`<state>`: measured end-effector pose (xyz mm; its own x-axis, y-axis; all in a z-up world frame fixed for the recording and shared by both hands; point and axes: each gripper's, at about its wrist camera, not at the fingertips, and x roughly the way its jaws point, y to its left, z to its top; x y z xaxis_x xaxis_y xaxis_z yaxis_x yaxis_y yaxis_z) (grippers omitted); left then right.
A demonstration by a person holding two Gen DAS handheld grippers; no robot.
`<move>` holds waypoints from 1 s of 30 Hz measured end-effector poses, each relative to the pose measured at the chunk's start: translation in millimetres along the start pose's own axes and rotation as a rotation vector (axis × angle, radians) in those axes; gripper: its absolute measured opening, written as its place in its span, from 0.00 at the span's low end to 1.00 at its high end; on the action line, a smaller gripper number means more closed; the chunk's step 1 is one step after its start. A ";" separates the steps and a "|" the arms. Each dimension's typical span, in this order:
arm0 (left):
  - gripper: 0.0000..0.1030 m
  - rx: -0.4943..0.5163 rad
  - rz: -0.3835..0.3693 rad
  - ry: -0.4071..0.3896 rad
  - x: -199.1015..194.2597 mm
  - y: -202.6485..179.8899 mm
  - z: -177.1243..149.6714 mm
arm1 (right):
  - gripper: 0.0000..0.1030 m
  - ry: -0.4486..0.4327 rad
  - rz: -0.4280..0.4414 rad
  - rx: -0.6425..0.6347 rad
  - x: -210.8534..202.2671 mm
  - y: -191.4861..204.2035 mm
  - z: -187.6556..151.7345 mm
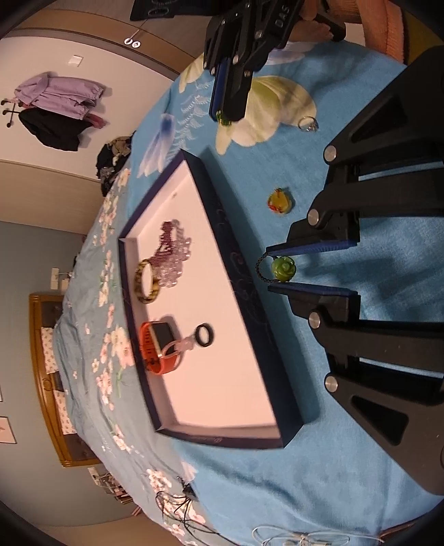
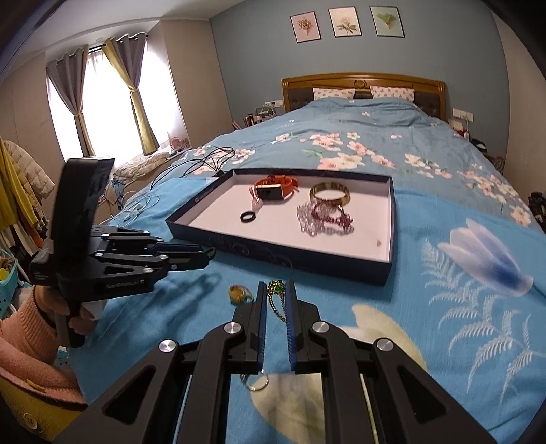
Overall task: Organize jewelry
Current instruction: 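Carry the gold chain and green ring over the box lid with both tools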
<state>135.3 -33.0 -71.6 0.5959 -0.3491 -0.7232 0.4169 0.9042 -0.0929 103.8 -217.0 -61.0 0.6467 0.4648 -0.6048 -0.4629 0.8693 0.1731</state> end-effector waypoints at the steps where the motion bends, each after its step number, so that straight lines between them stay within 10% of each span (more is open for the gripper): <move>1: 0.16 0.001 -0.001 -0.008 -3.0 0.1 1.1 | 0.08 -0.003 0.001 0.000 0.9 -0.4 1.9; 30: 0.16 -0.005 0.047 -0.115 -26.1 14.7 31.2 | 0.08 -0.051 -0.038 -0.073 34.2 -8.3 54.6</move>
<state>147.4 -18.2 -32.8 0.6893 -0.3318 -0.6440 0.3833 0.9214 -0.0644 162.8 -199.2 -40.6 0.6939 0.4416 -0.5688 -0.4793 0.8727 0.0927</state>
